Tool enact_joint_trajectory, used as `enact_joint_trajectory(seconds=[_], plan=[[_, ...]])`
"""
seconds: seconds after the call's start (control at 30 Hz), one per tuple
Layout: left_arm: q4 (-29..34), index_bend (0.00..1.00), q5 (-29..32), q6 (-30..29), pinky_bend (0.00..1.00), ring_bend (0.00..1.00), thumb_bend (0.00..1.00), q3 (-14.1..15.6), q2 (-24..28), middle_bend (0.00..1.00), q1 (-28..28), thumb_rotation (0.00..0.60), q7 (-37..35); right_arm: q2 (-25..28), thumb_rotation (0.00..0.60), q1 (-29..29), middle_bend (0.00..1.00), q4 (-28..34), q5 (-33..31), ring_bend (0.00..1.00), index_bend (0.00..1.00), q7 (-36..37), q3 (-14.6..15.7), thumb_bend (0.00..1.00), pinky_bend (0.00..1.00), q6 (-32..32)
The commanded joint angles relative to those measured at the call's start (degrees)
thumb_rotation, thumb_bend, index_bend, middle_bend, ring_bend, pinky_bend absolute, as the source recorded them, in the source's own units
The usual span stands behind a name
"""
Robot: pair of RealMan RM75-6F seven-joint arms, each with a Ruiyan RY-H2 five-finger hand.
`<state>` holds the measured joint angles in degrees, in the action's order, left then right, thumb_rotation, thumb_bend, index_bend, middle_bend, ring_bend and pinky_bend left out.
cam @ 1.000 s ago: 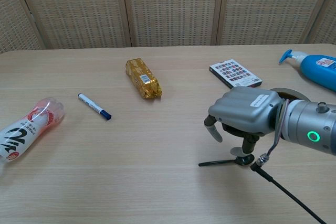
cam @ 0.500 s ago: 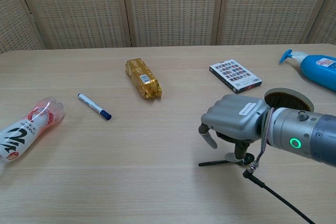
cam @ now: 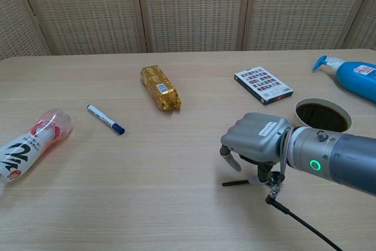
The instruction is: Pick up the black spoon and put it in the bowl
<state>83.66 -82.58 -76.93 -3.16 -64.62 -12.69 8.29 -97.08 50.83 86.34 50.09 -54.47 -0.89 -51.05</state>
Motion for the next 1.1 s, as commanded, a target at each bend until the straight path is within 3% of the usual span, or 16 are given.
enact_joint_trajectory(seconds=[0.03,1.1], plan=[[-0.1,0.02,0.0,0.0,0.00,0.00,0.48,0.0,0.0,0.04,0.0,0.600,0.0,-0.3,0.600,0.2,0.92,-0.4,-0.4,0.96,0.54,-0.1,0.3,0.45,0.95,0.2],[-1.5,0.02,0.0,0.5,0.00,0.00,0.48,0.4,-0.8,0.04,0.0,0.600,-1.2,-4.2,0.600,3.1,0.92,-3.2,-4.5,0.96,0.56,-2.1,2.0,0.45,0.95,-0.3]])
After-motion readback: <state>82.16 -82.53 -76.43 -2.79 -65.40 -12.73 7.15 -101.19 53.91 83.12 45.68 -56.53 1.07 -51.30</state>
